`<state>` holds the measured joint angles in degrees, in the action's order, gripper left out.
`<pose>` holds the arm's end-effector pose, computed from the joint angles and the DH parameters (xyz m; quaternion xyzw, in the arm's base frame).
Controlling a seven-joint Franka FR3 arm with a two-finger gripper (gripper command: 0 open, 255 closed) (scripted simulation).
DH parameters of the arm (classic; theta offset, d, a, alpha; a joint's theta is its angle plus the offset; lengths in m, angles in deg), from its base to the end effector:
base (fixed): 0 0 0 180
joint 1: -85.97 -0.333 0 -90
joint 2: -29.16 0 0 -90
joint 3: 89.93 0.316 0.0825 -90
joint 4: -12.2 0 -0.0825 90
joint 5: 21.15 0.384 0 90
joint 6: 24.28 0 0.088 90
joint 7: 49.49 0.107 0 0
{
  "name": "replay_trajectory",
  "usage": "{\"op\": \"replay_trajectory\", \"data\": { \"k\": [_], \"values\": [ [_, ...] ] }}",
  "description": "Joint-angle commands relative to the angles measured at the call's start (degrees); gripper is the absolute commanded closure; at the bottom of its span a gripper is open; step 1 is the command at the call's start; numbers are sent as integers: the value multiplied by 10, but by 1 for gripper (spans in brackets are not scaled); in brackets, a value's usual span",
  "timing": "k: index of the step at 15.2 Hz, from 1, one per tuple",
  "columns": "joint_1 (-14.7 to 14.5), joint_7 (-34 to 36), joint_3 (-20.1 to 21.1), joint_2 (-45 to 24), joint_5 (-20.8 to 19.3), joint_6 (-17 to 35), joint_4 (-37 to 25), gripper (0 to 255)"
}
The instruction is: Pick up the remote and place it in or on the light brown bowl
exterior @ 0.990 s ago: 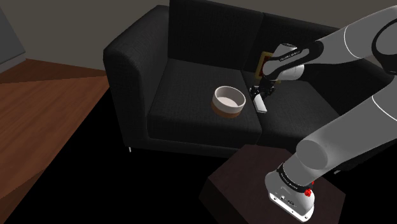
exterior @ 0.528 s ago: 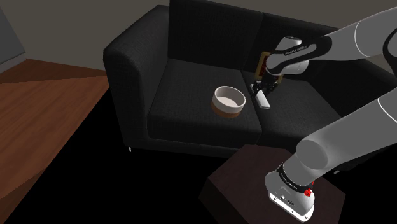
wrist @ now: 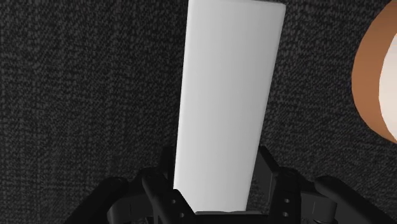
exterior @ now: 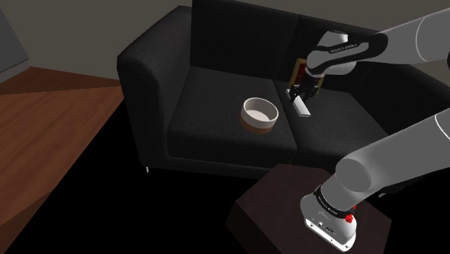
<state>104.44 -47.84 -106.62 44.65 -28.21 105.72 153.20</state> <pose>0.3679 -0.2636 0.3987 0.9605 -0.2757 0.0308 0.0197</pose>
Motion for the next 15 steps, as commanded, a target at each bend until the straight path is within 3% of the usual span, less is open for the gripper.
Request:
{"op": "replay_trajectory", "data": {
  "k": [1,15],
  "values": [
    [1,-1,1,9,-1,-19,-10,255],
    [0,1,12,50,-2,-134,-85,255]
  ]
}}
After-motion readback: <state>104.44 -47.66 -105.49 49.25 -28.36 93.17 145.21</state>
